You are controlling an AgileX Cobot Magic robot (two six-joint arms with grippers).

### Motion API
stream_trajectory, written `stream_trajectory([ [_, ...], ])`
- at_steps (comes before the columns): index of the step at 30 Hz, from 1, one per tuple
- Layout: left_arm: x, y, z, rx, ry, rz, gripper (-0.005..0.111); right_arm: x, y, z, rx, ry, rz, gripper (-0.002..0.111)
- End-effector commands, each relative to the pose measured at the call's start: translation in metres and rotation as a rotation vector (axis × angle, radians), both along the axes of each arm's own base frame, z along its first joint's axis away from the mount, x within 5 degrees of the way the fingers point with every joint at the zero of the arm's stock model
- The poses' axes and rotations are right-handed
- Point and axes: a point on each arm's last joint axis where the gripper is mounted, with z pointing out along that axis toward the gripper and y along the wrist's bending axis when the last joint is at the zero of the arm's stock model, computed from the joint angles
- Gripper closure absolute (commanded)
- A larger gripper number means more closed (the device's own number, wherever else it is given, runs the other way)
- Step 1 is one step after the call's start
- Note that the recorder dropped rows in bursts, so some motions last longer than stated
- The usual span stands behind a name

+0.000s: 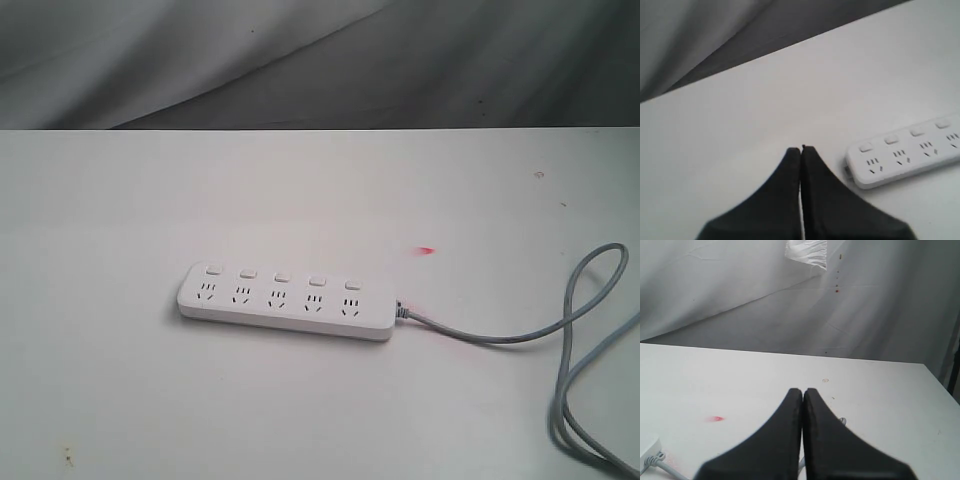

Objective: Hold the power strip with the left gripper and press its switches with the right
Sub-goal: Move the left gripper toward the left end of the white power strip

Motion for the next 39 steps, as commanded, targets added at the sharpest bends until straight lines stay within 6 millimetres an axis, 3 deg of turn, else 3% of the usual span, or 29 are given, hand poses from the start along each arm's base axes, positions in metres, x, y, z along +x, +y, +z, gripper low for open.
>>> stream_trajectory([
  [1, 0.030, -0.017, 0.001, 0.089, 0.068, -0.331, 0.107, 0.000, -0.001, 0.000, 0.005, -0.008, -0.009, 0.108],
  [6, 0.071, -0.017, -0.018, 0.103, 0.159, -0.411, 0.107, 0.000, -0.001, 0.000, 0.005, -0.008, -0.009, 0.108],
  [10, 0.105, -0.009, -0.041, 0.078, 0.141, -0.286, 0.107, 0.000, -0.001, 0.000, 0.005, -0.008, -0.009, 0.108],
  [13, 0.119, -0.006, -0.056, 0.051, 0.154, -0.229, 0.107, 0.000, -0.001, 0.000, 0.005, -0.008, -0.009, 0.108],
  [17, 0.128, -0.004, -0.074, 0.117, 0.176, -0.269, 0.106, 0.000, -0.001, 0.000, 0.005, -0.008, -0.009, 0.108],
  [22, 0.131, -0.008, -0.102, 0.296, 0.202, -0.547, 0.101, 0.000, -0.001, 0.000, 0.005, -0.008, -0.009, 0.108],
  [28, 0.138, -0.013, -0.128, 0.298, 0.215, -0.671, 0.096, 0.000, -0.001, 0.000, 0.005, -0.008, -0.009, 0.108],
  [32, 0.136, -0.018, -0.137, 0.295, 0.214, -0.790, 0.081, 0.000, -0.001, 0.000, 0.005, -0.008, -0.009, 0.108],
  [39, 0.138, -0.022, -0.139, 0.234, 0.196, -0.784, 0.033, 0.000, -0.001, 0.000, 0.005, -0.008, -0.009, 0.108],
])
